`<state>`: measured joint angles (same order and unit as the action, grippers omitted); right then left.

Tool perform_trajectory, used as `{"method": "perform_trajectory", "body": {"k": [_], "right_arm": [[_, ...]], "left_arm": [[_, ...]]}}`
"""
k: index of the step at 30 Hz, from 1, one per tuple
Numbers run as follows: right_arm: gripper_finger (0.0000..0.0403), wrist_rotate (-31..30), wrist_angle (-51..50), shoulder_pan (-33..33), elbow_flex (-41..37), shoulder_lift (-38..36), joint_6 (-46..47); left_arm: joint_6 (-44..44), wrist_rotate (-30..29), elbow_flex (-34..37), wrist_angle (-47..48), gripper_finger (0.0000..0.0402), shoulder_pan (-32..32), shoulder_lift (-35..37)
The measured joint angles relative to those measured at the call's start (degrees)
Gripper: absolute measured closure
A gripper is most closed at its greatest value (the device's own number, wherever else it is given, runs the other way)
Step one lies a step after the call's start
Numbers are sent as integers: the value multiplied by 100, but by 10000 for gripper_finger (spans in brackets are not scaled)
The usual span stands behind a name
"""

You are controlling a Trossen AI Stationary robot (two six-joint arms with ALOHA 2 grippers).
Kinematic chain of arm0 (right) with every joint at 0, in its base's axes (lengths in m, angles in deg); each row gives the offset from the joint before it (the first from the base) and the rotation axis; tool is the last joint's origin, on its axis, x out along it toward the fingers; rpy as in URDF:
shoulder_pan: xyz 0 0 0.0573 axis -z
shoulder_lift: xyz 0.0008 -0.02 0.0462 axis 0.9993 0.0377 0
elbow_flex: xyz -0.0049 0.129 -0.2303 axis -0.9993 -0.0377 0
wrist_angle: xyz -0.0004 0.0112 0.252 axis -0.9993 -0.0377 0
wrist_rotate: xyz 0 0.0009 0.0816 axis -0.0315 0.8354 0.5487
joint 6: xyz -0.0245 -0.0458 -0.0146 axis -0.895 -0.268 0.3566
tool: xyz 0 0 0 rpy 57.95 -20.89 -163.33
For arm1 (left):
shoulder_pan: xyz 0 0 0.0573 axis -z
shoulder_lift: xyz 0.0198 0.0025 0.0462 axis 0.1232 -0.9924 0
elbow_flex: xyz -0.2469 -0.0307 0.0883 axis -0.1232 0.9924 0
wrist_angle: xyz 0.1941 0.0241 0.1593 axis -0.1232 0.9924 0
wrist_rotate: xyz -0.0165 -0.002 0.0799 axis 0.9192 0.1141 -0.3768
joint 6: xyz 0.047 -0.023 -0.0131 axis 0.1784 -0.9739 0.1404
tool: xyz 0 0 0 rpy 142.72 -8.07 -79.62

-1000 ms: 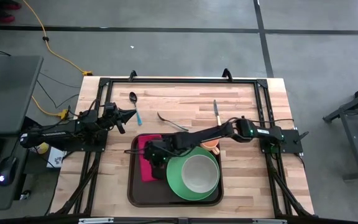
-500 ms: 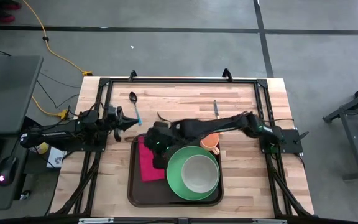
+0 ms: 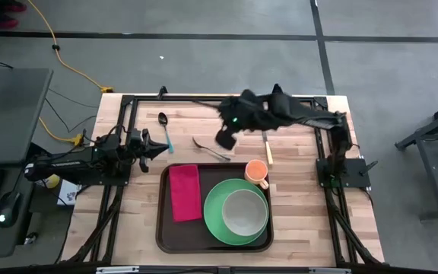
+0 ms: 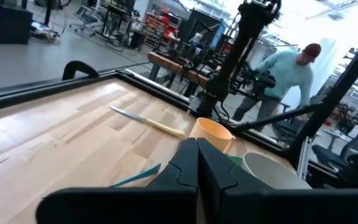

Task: Set up tray
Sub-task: Put the red napkin on the black serving tray

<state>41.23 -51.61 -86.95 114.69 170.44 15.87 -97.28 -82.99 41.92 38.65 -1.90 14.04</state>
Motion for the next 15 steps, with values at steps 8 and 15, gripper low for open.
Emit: {"method": "perform_trajectory", "body": {"k": [8, 15], "right_arm": [[403, 110, -1613, 576, -53, -156, 362], [403, 536, -1630, 916, -169, -156, -169]], "left_arm": [[421, 787, -10, 920, 371, -1, -108], [1713, 1545, -858, 1787, 371, 4, -933]]}}
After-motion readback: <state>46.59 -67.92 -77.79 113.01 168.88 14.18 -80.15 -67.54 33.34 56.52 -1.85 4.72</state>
